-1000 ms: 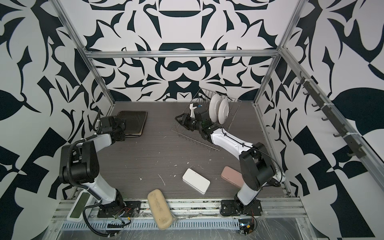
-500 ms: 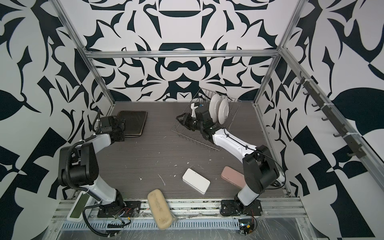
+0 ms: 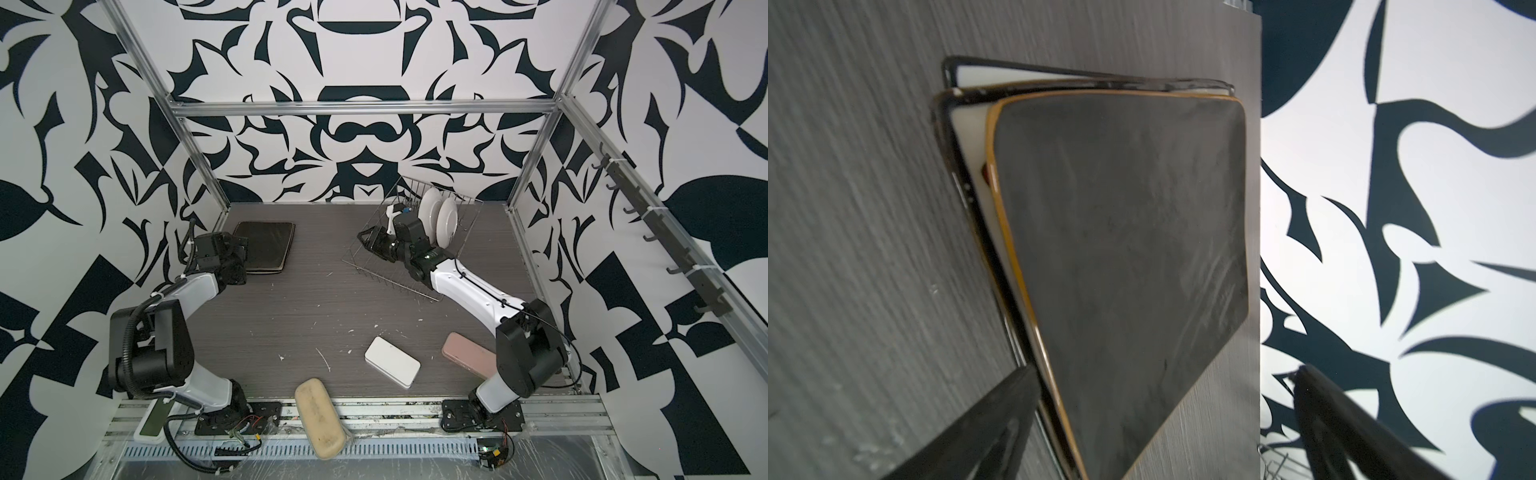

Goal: Unload the plates from the dish rack
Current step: 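Open and raise the left gripper while the right gripper reaches into the rack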

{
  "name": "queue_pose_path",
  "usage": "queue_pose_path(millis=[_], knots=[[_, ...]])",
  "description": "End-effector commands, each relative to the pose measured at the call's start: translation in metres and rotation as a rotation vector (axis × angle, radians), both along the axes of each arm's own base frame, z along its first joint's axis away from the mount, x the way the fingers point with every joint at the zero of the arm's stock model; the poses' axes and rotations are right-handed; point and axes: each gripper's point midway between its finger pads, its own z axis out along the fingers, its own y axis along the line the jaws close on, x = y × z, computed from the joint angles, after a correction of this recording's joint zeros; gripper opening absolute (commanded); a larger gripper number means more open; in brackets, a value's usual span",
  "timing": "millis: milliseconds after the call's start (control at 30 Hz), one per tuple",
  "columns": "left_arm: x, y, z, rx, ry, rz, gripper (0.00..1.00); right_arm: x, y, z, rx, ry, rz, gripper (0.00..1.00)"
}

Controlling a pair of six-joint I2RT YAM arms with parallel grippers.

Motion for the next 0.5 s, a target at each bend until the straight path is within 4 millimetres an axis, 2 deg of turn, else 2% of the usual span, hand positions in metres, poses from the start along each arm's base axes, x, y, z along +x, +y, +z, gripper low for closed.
queue_pose_path(millis=[0, 133, 267, 333, 467], knots=[[-0.003, -0.010, 0.020, 0.045, -0.053, -0.104, 0.99, 0.001, -0.026, 0.028, -0.112, -0.101, -0.089, 0.39], [-0.004, -0.028, 0.044, 0.080, -0.124, -0.230, 0.99, 0.007, -0.060, 0.026, -0.266, -0.128, -0.222, 0.42], [-0.007, -0.055, 0.066, 0.097, -0.199, -0.367, 0.99, 0.018, -0.105, 0.020, -0.465, -0.108, -0.427, 0.48], [-0.009, -0.070, 0.077, 0.114, -0.225, -0.431, 0.99, 0.025, -0.118, 0.019, -0.555, -0.104, -0.486, 0.51], [-0.016, -0.102, 0.089, 0.155, -0.250, -0.542, 0.99, 0.043, -0.129, 0.018, -0.683, -0.114, -0.554, 0.55]])
